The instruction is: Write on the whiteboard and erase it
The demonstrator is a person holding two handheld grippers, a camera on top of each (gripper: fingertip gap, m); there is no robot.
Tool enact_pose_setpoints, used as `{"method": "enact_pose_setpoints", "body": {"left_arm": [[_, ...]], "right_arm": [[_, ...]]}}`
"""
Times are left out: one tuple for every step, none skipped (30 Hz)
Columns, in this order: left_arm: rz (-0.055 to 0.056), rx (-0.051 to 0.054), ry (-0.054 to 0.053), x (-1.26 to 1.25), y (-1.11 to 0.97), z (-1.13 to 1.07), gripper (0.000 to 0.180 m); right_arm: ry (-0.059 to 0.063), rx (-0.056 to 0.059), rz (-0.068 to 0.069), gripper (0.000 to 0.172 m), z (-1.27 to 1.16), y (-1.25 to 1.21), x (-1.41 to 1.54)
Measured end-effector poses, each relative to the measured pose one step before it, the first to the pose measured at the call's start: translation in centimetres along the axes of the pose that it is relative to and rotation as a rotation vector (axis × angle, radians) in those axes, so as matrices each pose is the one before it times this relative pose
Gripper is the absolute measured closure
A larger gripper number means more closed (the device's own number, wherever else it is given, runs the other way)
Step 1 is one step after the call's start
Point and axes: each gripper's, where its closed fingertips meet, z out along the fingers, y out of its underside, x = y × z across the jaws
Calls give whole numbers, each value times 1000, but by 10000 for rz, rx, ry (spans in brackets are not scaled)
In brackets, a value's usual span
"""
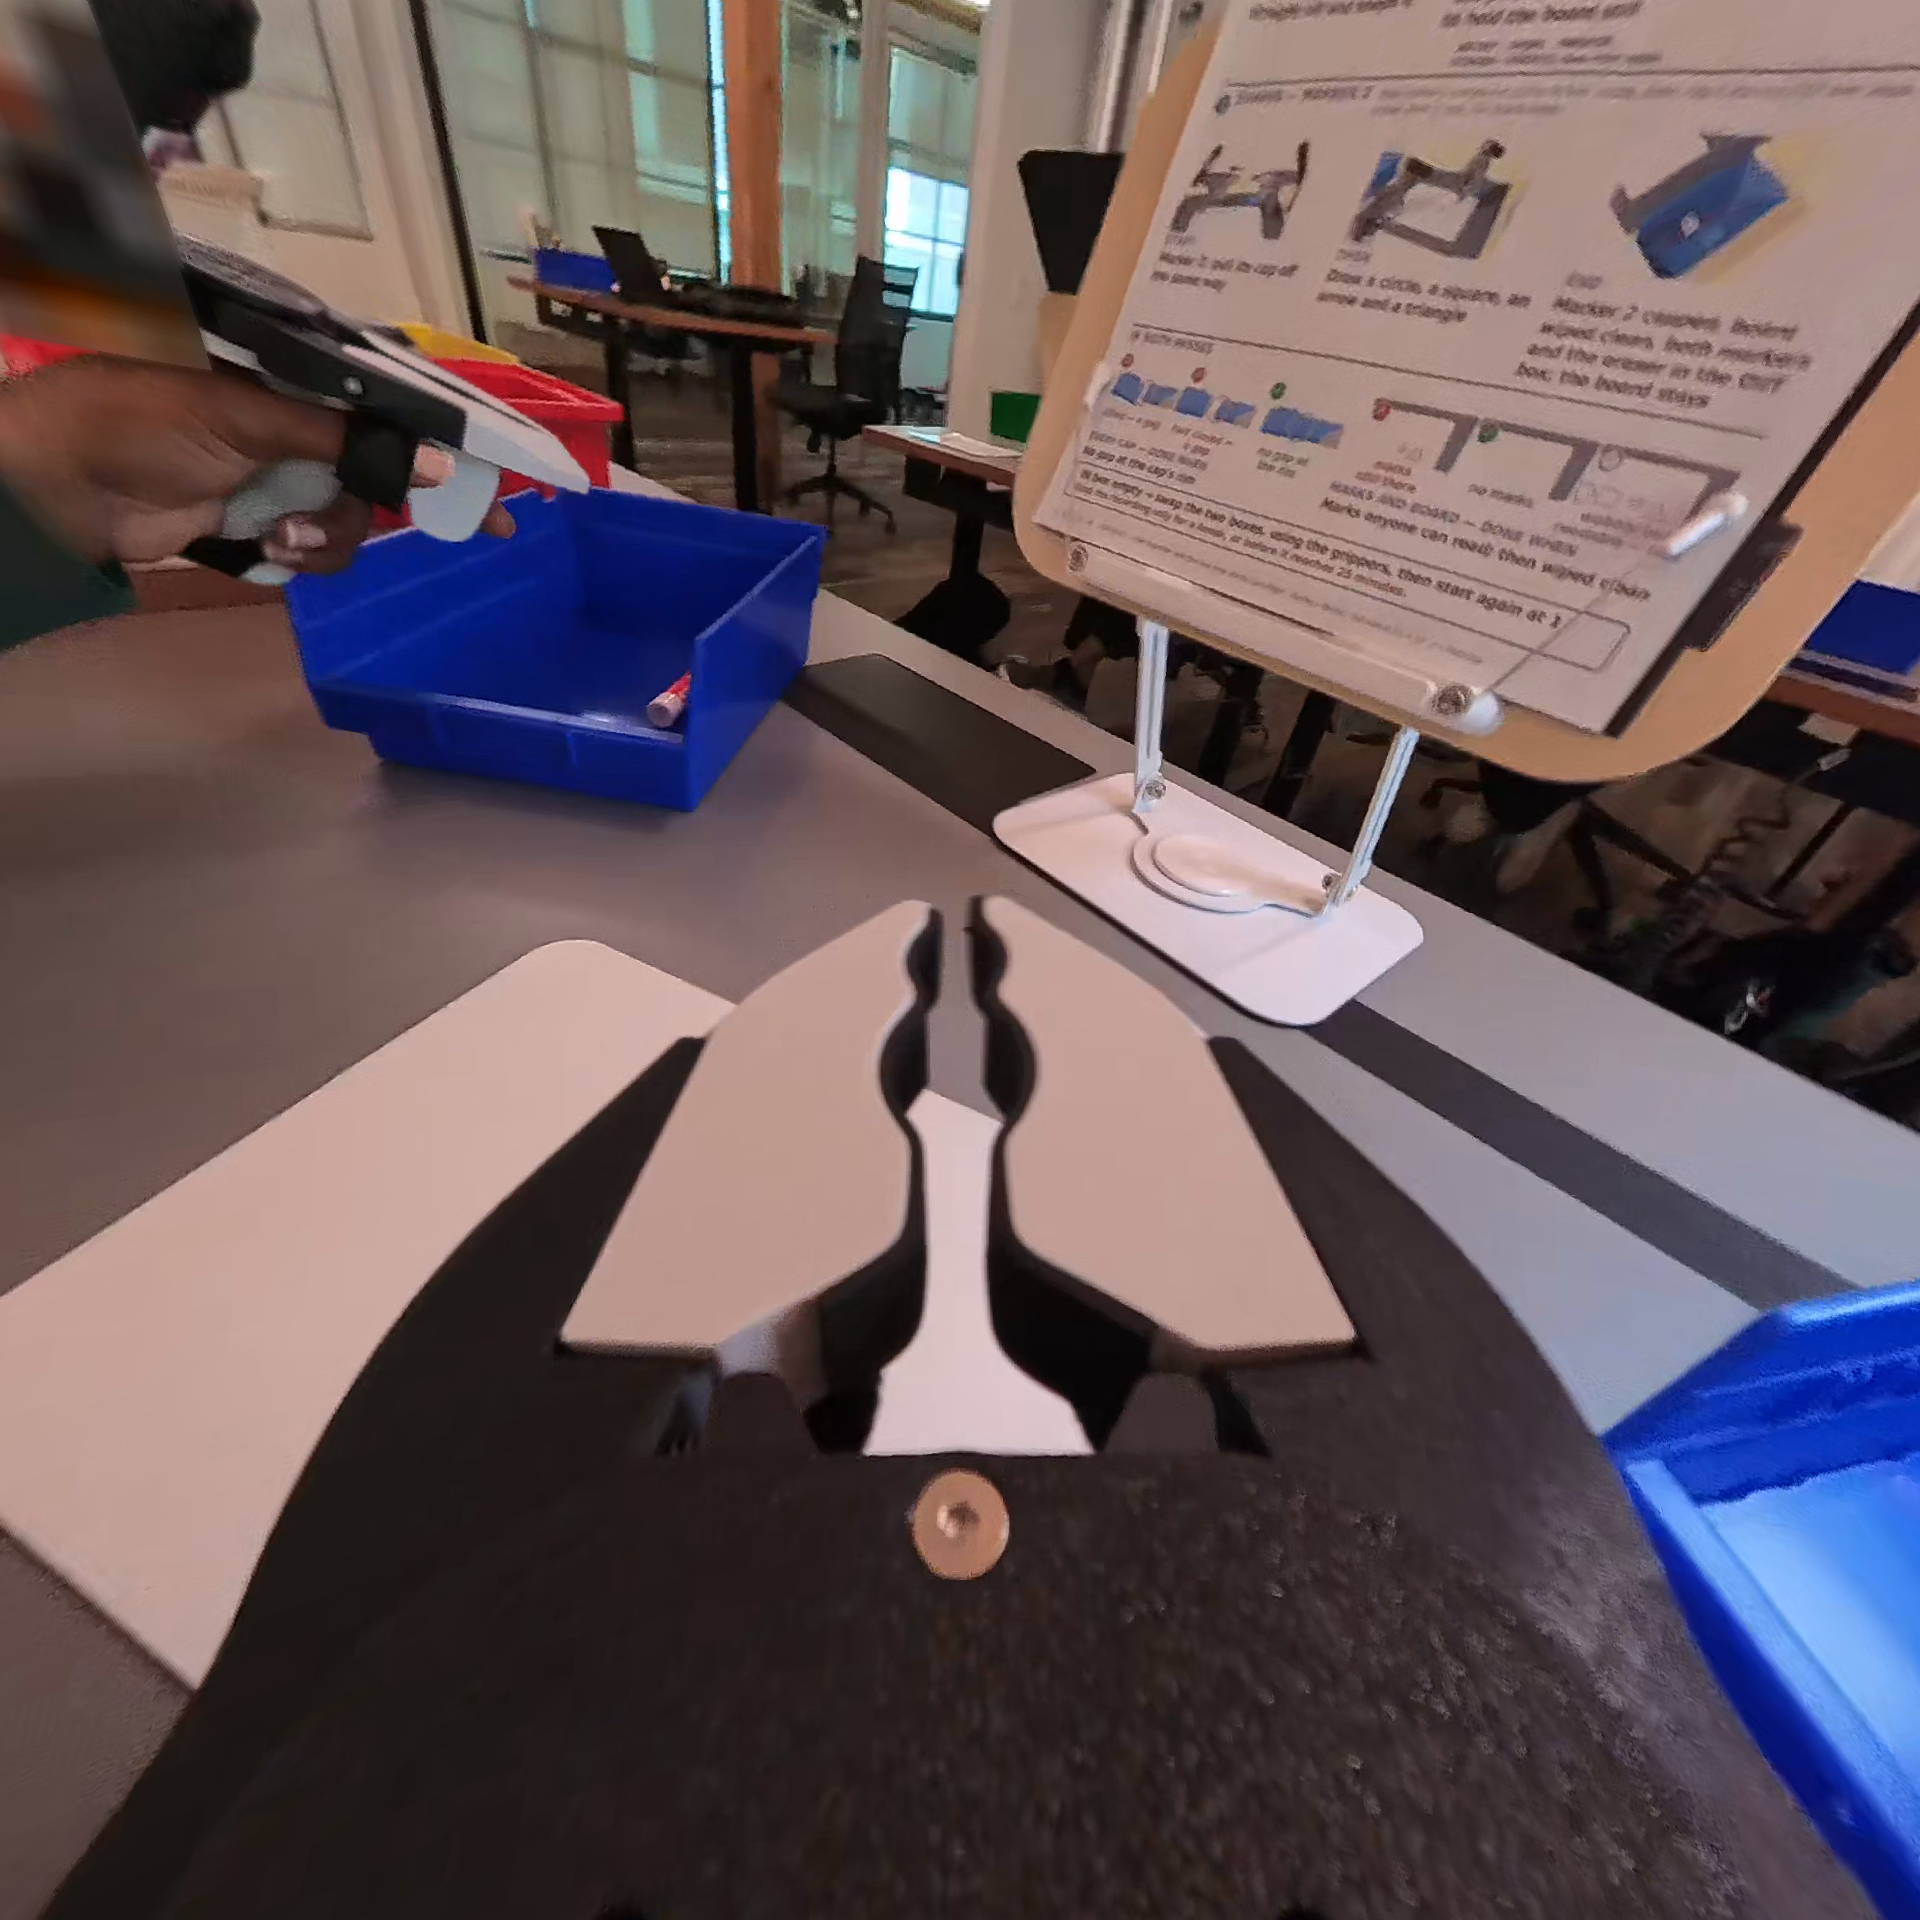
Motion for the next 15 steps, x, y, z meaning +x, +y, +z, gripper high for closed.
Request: {"method": "enact_pose_setpoints", "body": {"left_arm": [[-358, -270, -283, -1313, -27, 1369, 180], [-453, -455, -222, -1384, 322, 1553, 180], [-519, -662, -187, -1432, 715, 1690, 176], [-550, -539, -228, -1488, 645, 1652, 171], [-447, -514, -256, -1451, 686, 1534, 167], [-325, -650, -270, -1319, 885, 1402, 162], [-253, -520, -183, -970, 730, 1270, 157], [-227, -381, -64, -571, 538, 1061, 155], [-191, -341, 72, -179, 455, 935, 152], [-62, -356, 24, -96, 460, 820, 148], [71, -310, -119, -191, 348, 699, 147], [124, -215, -139, -139, 181, 534, 147], [87, -216, -40, 67, 140, 409, 147], [118, -308, -98, -1, 284, 336, 147], [208, -163, -192, -153, 78, 137, 147]], "right_arm": [[108, 62, 199, 172, 349, 723, 262], [51, 39, 142, 172, 285, 720, 218], [113, -13, 160, 172, 225, 742, 338], [89, 4, 170, 172, 133, 615, 336], [38, 12, 148, 172, 38, 465, 268], [3, -29, 109, 172, -20, 342, 205], [13, -30, 56, 172, -51, 190, 174], [5, 9, -4, 171, -62, 49, 115], [-22, -4, -37, 171, -33, 28, 22], [-28, -37, -52, 171, 6, 94, -36], [-47, -49, -68, 171, 50, 142, -114], [-77, -62, -80, 171, 71, 203, -190], [-78, -87, -85, 171, 74, 259, -229], [-71, -98, -90, 171, 71, 269, -238], [-74, -75, -86, 171, 66, 219, -247]]}}
